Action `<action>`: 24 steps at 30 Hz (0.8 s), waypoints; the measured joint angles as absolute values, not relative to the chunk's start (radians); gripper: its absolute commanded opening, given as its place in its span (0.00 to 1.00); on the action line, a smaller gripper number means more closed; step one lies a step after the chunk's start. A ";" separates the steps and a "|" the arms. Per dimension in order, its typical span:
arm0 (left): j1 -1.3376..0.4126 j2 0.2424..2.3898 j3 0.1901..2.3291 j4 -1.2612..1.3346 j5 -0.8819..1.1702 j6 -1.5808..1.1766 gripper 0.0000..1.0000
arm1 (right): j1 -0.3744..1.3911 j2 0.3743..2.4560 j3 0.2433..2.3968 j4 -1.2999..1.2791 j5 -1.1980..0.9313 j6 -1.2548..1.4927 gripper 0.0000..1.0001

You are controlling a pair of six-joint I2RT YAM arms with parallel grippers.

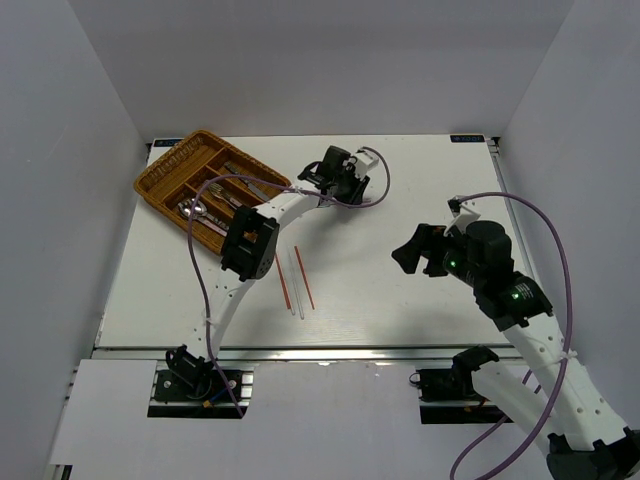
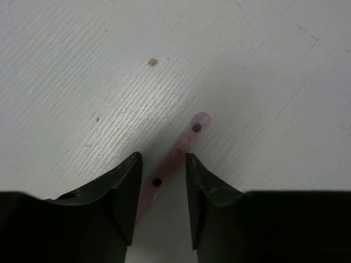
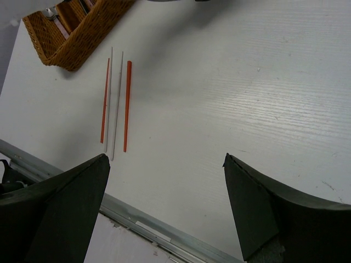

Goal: Sort the eating utensils into containers

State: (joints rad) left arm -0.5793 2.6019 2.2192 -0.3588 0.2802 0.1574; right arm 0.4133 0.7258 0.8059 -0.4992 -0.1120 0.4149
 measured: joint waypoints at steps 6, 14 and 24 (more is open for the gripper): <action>-0.598 2.609 2.234 -0.371 0.223 0.178 0.38 | 0.413 0.697 0.806 -0.500 -0.112 0.414 0.89; -0.623 2.609 2.241 -0.384 0.180 0.202 0.02 | 0.413 0.676 0.805 -0.500 -0.112 0.415 0.89; -0.681 2.596 2.233 -0.362 -0.045 0.100 0.00 | 0.413 0.667 0.806 -0.509 -0.111 0.415 0.89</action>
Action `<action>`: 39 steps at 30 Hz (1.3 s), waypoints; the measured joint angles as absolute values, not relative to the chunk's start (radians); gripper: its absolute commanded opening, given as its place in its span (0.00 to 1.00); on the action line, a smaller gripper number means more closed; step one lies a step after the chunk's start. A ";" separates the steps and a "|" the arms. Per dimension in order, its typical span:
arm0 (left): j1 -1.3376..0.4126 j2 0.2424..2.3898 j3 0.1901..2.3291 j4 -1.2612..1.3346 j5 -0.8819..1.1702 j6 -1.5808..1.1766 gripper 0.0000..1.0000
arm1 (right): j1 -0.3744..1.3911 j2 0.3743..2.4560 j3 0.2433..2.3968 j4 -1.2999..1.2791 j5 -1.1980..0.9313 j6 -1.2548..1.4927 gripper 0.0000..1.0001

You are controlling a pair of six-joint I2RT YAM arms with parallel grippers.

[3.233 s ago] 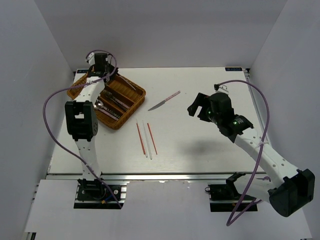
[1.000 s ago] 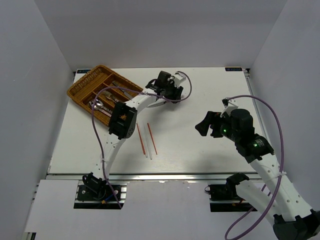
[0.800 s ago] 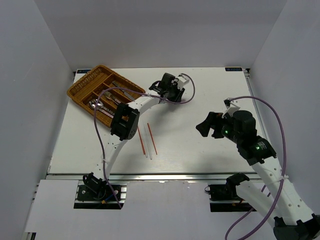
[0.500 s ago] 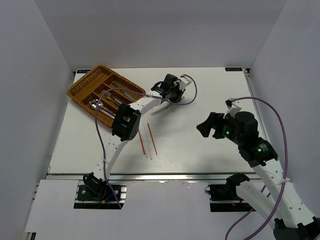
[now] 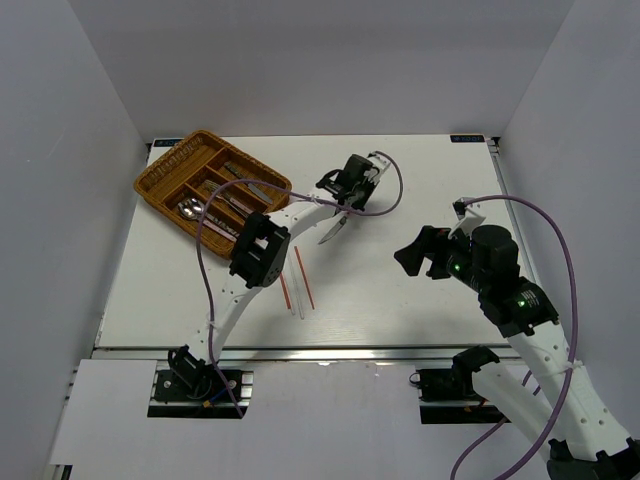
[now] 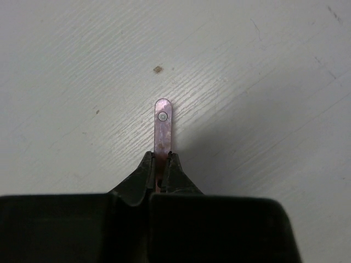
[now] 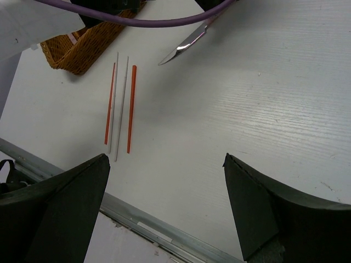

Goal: Sort the eating utensils into containers

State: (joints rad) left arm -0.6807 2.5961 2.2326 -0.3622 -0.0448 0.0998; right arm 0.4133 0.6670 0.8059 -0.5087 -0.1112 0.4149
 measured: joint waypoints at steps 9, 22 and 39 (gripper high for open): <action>-0.670 2.369 2.133 -0.348 -0.323 -0.219 0.00 | 0.413 0.652 0.806 -0.529 -0.105 0.415 0.89; -0.034 2.077 1.791 -0.124 -0.408 -0.873 0.00 | 0.413 0.651 0.806 -0.525 -0.112 0.423 0.89; -0.042 2.203 1.639 0.034 -0.260 -1.102 0.55 | 0.413 0.696 0.804 -0.520 -0.112 0.422 0.89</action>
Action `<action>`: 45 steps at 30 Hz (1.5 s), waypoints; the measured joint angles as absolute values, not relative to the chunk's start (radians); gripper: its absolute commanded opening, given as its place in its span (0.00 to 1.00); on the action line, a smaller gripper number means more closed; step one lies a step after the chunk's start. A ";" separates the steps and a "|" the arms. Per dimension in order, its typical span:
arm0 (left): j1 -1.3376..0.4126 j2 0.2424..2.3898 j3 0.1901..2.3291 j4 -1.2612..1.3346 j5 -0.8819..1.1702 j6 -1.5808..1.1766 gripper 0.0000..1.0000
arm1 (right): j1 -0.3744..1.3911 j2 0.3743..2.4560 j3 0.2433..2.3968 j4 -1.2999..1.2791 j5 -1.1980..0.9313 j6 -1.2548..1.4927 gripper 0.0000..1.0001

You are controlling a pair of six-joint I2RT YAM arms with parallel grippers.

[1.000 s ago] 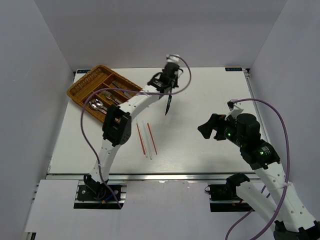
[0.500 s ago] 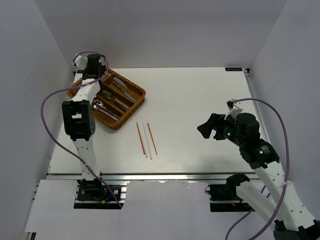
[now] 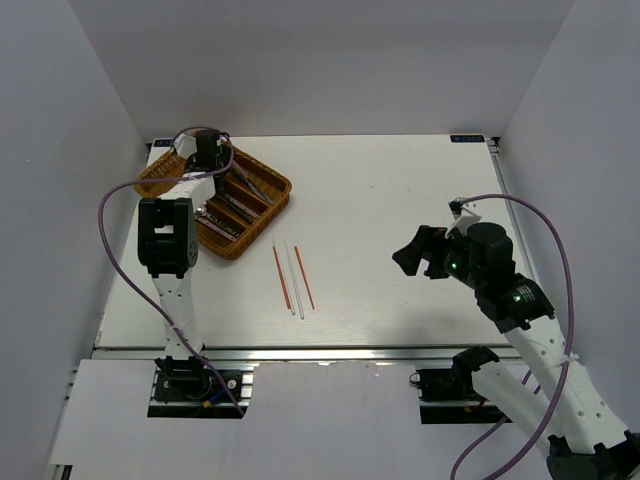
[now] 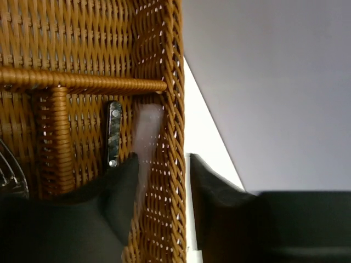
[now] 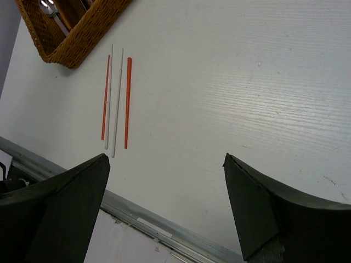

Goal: Sort the eating utensils into containers

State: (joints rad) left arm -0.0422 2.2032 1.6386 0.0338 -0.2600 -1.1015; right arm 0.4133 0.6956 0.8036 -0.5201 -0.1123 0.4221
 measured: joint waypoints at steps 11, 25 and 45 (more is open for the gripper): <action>-0.038 2.105 1.568 0.014 -0.203 -1.073 0.98 | 0.503 0.969 0.822 -0.421 -0.099 0.429 0.84; -0.075 1.040 1.124 -0.344 -0.209 -0.614 0.98 | 1.011 1.858 1.475 -0.476 0.305 0.461 0.51; -0.081 0.733 0.723 -0.474 -0.162 -0.430 0.98 | 1.001 2.170 1.641 -0.528 0.300 0.493 0.14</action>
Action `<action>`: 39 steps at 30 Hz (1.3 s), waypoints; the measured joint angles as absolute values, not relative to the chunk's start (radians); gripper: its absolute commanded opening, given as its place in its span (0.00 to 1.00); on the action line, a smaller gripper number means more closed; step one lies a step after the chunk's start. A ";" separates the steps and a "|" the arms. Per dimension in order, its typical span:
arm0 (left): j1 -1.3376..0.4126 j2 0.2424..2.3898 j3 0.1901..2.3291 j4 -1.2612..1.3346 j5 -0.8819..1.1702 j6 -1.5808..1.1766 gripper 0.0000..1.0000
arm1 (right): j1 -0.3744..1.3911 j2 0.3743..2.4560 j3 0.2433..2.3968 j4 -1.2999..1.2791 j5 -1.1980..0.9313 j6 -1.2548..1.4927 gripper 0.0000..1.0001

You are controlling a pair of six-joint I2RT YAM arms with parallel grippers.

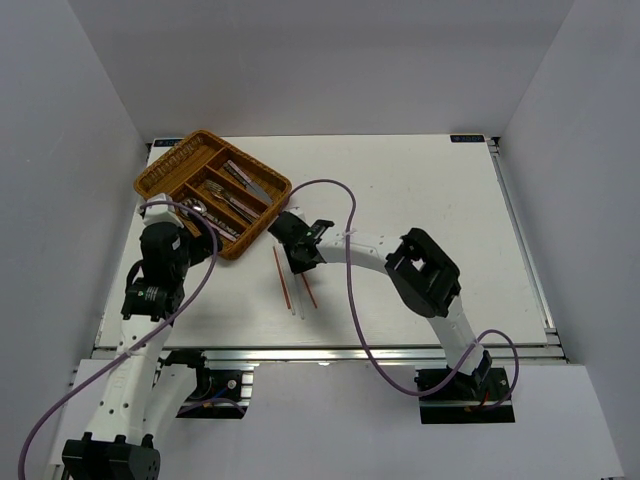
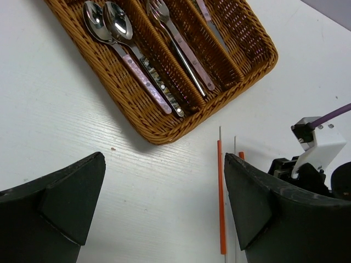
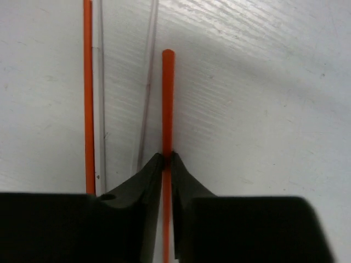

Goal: Sort the eating utensils into containers

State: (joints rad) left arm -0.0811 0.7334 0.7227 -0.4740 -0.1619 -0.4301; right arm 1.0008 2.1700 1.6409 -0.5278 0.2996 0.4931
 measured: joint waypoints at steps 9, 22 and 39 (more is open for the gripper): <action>-0.081 0.765 0.692 -0.396 0.038 -0.476 0.98 | 0.962 2.098 1.532 -0.466 0.263 0.525 0.00; -0.269 0.851 0.389 0.226 0.511 -0.861 0.98 | 0.934 1.487 1.126 -0.222 0.061 0.523 0.00; -0.339 1.022 0.389 0.446 0.498 -0.963 0.61 | 0.953 1.443 1.085 -0.066 -0.150 0.562 0.00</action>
